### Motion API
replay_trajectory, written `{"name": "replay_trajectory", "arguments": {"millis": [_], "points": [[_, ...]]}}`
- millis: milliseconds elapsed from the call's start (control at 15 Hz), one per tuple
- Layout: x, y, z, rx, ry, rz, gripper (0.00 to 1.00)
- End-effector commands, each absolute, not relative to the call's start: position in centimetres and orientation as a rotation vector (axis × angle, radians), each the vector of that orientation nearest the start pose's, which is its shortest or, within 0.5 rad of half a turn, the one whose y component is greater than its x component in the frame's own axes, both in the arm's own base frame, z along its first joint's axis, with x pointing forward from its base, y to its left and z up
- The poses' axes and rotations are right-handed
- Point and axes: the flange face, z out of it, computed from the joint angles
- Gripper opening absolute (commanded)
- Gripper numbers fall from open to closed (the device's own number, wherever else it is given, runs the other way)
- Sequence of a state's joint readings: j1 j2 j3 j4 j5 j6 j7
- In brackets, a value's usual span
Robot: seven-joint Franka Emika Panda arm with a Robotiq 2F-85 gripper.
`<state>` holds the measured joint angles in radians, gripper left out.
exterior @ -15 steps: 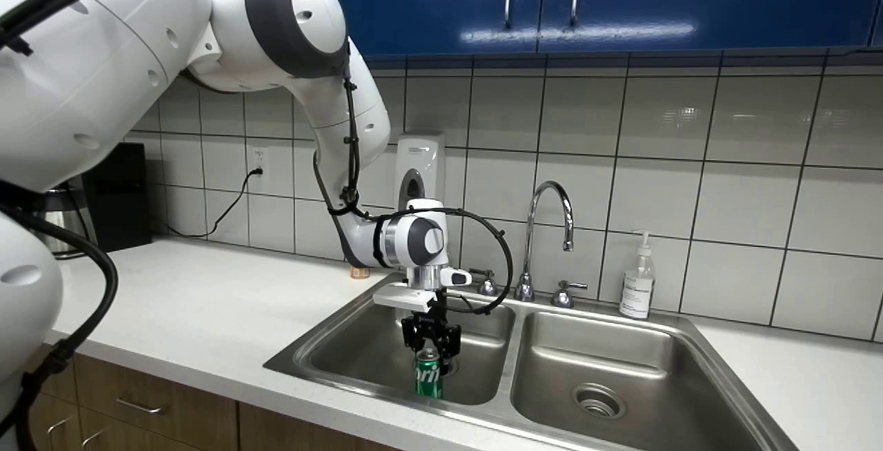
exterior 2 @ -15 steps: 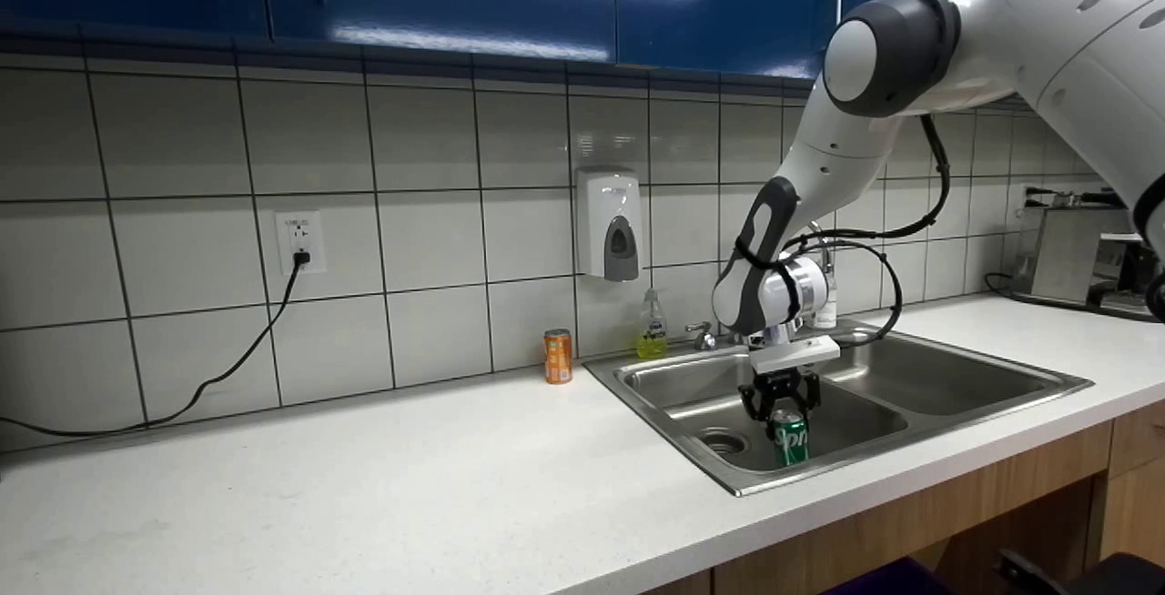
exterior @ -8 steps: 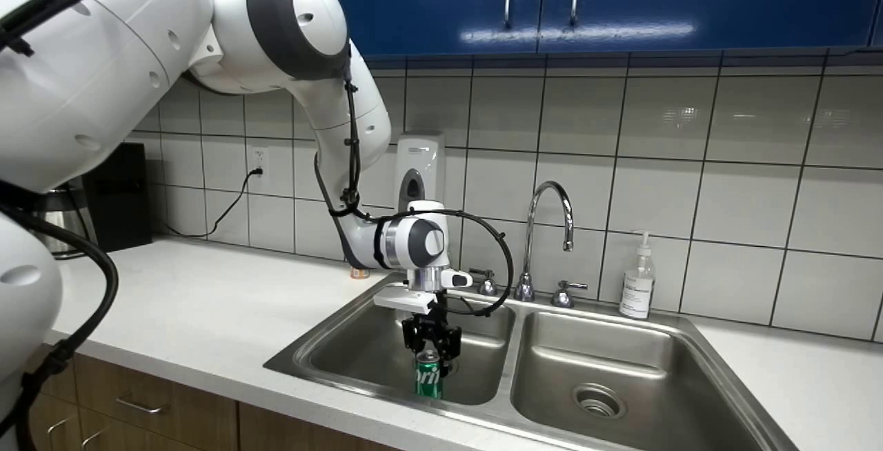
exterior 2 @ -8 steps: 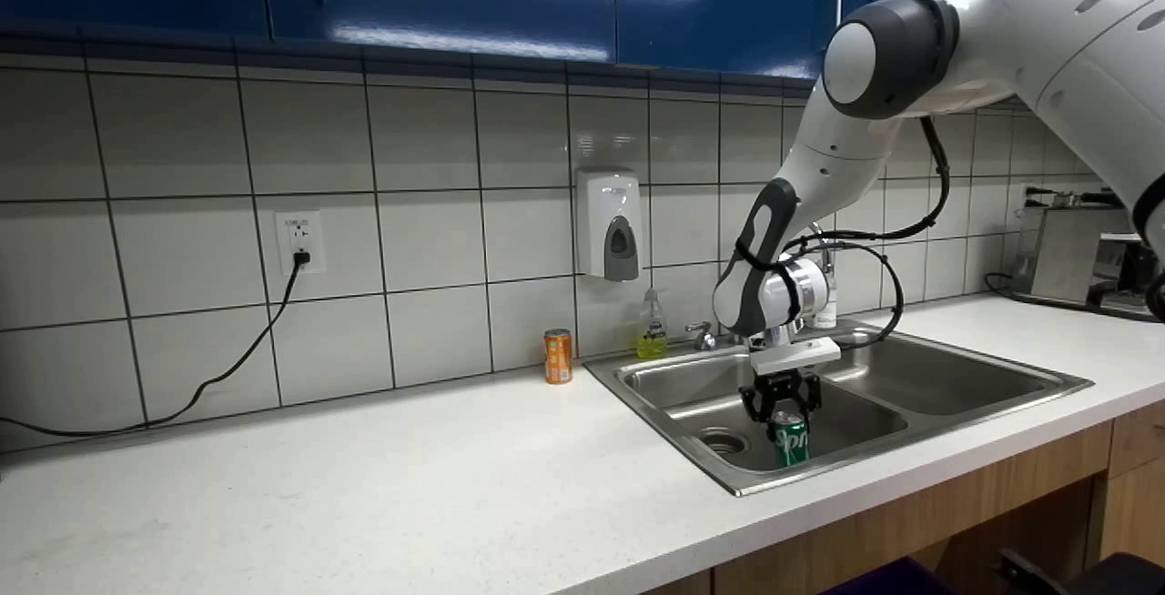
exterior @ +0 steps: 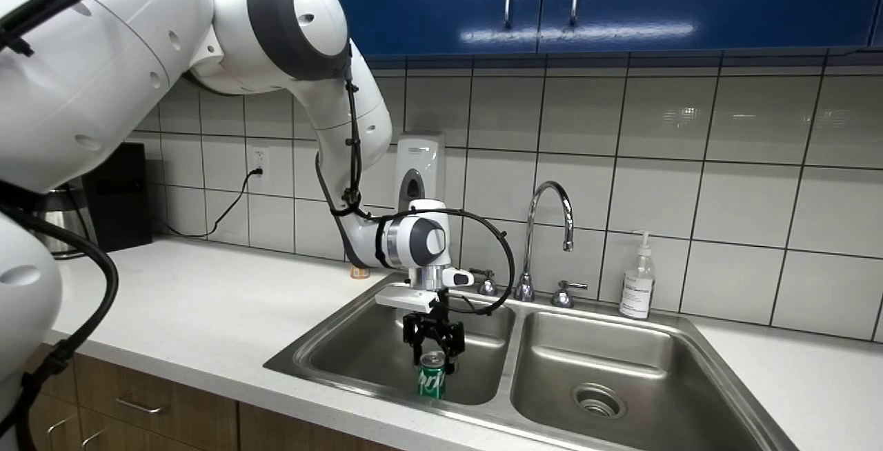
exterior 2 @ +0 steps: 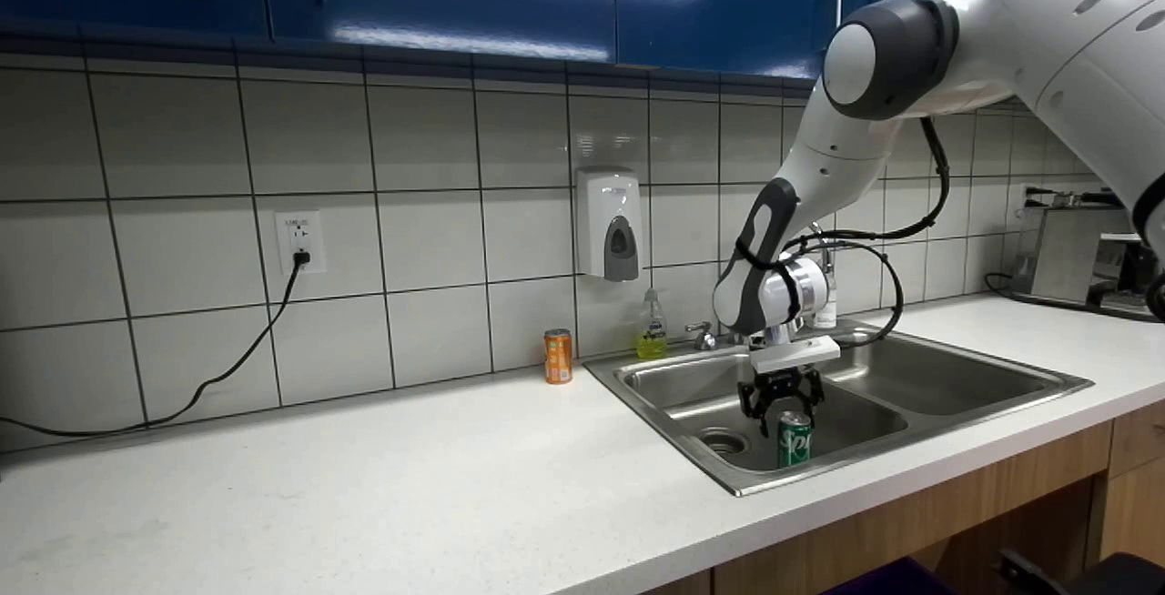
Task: Put the green can in the sink on the left.
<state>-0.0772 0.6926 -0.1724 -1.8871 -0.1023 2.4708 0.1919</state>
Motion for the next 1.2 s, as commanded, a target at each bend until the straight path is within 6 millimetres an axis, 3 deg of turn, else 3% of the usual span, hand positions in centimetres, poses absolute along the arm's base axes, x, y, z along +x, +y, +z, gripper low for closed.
{"name": "replay_trajectory", "arguments": {"millis": [0, 600, 867, 1133], "points": [[60.5, -15.6, 14.5, -3.263, 0.534, 0.159, 1.00], [61.4, -16.6, 20.9, -3.293, 0.579, 0.023, 1.00], [61.1, -15.8, 24.1, -3.292, 0.406, -0.002, 1.00], [60.1, -13.8, 26.1, -3.280, 0.105, 0.052, 1.00]]}}
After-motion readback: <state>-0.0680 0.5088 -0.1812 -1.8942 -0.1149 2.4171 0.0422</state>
